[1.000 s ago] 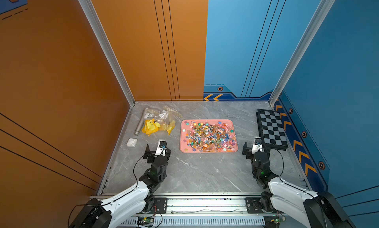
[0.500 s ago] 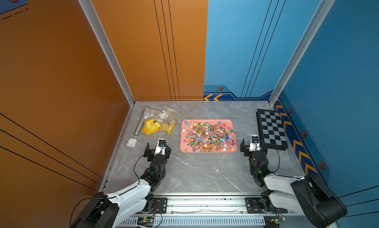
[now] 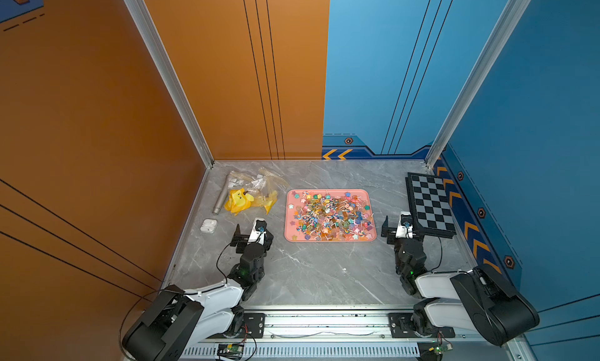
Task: Pour candies out of the ziploc bag
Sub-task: Reset both arms
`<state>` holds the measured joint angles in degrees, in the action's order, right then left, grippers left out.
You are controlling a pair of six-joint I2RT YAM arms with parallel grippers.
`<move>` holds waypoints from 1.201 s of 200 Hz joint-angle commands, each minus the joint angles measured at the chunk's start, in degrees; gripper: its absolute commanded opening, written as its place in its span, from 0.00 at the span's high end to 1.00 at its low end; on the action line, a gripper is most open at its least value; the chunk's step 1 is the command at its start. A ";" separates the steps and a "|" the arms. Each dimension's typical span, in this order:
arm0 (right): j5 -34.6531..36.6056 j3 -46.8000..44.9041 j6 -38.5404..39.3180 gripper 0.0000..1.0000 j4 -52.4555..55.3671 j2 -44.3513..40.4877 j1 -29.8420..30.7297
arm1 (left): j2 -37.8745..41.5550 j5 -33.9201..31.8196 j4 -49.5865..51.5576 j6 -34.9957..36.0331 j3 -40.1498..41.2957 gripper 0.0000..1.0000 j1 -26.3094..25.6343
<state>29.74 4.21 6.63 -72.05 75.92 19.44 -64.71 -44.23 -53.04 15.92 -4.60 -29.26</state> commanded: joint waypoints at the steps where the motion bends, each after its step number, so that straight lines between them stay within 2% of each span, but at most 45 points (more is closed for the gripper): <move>1: -0.04 -0.97 -0.57 0.00 -3.51 0.36 -0.83 | -0.66 1.03 -5.68 1.29 0.60 0.02 0.67; 53: -0.71 -1.45 -0.44 0.00 -8.01 3.60 -2.53 | -5.28 2.22 -12.96 1.16 1.00 0.02 2.49; 85: -6.47 3.16 -1.22 0.00 -9.26 14.15 -6.58 | -11.89 3.98 -23.91 2.31 2.00 0.02 3.03; 95: -7.33 3.10 -1.54 0.00 -9.19 14.08 -7.03 | -14.13 4.08 -27.53 2.78 2.47 0.02 3.02; 151: -8.32 3.04 -1.55 0.00 -9.21 14.67 -7.29 | -16.88 5.06 -27.56 3.41 0.40 0.02 3.44; 219: -8.62 4.52 -2.53 0.00 -9.24 16.65 -8.46 | -17.91 8.09 -27.56 -0.15 -0.52 0.02 8.27; 233: -8.63 4.62 -2.51 0.00 -9.24 16.69 -8.46 | -18.12 9.40 -27.63 -1.96 -0.43 0.02 9.40; 240: -8.56 4.58 -2.50 0.00 -9.16 16.72 -8.48 | -18.94 13.39 -27.72 -4.99 -0.19 0.02 11.74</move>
<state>21.56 7.99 5.08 -80.16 92.16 11.22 -82.48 -36.88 -79.13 16.64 -4.32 -20.97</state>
